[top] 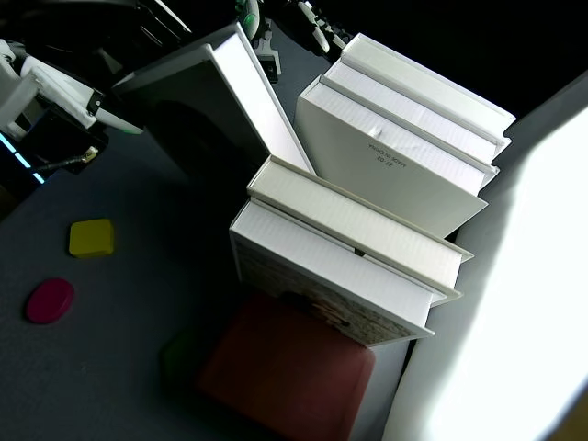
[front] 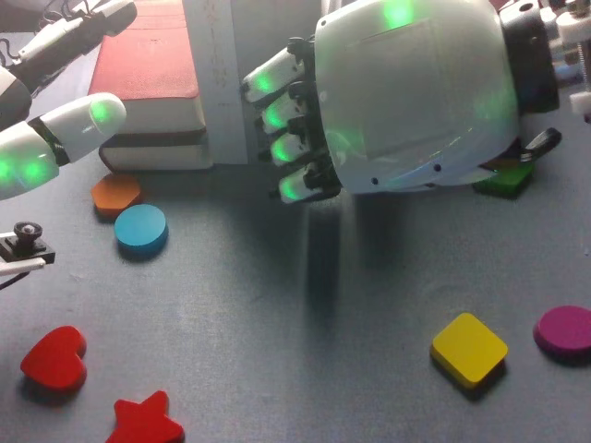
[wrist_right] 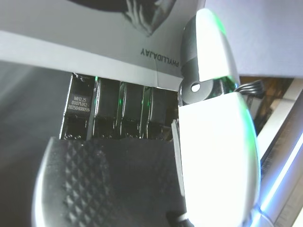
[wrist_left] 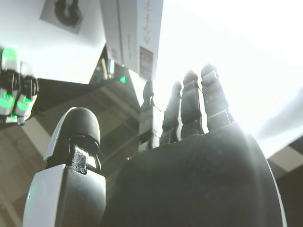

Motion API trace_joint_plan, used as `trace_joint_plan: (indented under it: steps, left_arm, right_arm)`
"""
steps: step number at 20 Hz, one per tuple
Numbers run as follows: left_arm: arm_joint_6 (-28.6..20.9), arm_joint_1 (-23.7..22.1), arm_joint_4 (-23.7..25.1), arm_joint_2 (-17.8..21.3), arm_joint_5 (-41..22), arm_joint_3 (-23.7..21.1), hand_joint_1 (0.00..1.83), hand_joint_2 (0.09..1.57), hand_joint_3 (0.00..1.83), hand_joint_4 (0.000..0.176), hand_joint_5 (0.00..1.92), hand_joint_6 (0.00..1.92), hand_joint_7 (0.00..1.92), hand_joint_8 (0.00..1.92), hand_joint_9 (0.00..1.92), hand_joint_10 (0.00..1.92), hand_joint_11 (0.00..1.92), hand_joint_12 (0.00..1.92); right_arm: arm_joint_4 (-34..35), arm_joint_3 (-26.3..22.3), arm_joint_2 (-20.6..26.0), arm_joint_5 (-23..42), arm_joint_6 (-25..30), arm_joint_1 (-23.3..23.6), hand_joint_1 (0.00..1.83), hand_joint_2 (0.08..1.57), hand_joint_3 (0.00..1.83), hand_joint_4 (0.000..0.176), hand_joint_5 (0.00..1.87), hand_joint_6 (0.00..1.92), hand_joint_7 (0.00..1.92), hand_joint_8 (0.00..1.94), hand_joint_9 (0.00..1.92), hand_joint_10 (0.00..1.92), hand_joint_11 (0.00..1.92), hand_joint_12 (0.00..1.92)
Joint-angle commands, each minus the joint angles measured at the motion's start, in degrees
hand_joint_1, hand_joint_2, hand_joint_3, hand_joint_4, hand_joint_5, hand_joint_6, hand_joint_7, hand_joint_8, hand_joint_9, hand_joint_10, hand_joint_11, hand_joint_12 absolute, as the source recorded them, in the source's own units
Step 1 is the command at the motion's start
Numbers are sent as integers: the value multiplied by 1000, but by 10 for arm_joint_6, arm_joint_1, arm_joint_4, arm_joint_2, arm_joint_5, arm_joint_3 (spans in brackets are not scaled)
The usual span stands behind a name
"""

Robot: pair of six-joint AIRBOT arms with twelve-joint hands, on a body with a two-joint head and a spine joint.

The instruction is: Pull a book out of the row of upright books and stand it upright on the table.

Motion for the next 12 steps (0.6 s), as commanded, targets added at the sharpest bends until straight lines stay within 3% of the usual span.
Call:
trace_joint_plan:
  steps: [1,2,3,4,5,6,7,12]
  left_arm:
    - [-6,-1,-12,-2,-71,3,272,1357,0,72,193,5,0,0,0,0,0,0]
    - [-6,-1,-12,-2,-71,3,271,1359,0,66,198,7,0,0,0,0,0,0]
    - [-6,-1,-13,-3,-72,3,272,1358,0,72,195,5,0,0,0,0,0,0]
    - [-6,-1,-13,-3,-72,3,276,1360,0,78,191,3,0,0,0,0,0,0]
    - [-6,-1,-13,-3,-72,3,278,1357,0,77,195,5,0,0,0,0,0,0]
    - [-6,-1,-14,-3,-73,3,281,1354,0,72,199,6,0,0,0,0,0,0]
    - [-6,0,-14,-3,-73,3,291,1354,0,59,206,8,0,0,0,0,0,0]
    - [-6,1,-16,-3,-75,3,330,1358,0,65,210,7,1,0,0,0,0,0]
  right_arm:
    - [51,-5,1,-3,-7,15,1237,1182,0,0,878,935,864,1456,619,1687,261,1918]
    - [58,-7,5,4,-10,18,1243,1179,0,0,877,899,878,1451,643,1734,283,1920]
    - [71,-10,11,13,-16,21,1232,1203,3,0,830,941,831,1536,623,1884,371,1921]
    - [78,-12,16,18,-18,23,1245,1181,0,0,898,844,862,1499,776,1914,626,1921]
    - [87,-14,21,27,-20,26,1167,1226,12,0,787,1172,758,1494,574,1726,438,1921]
    - [95,-16,27,35,-22,28,1078,1160,495,0,504,1699,662,1827,844,1882,975,1921]
    - [107,-19,34,45,-26,31,1064,1093,709,0,458,1842,665,1918,922,1913,1134,1921]
    - [146,-23,55,97,-29,39,1066,1059,794,0,456,1882,676,1941,948,1921,1181,1921]
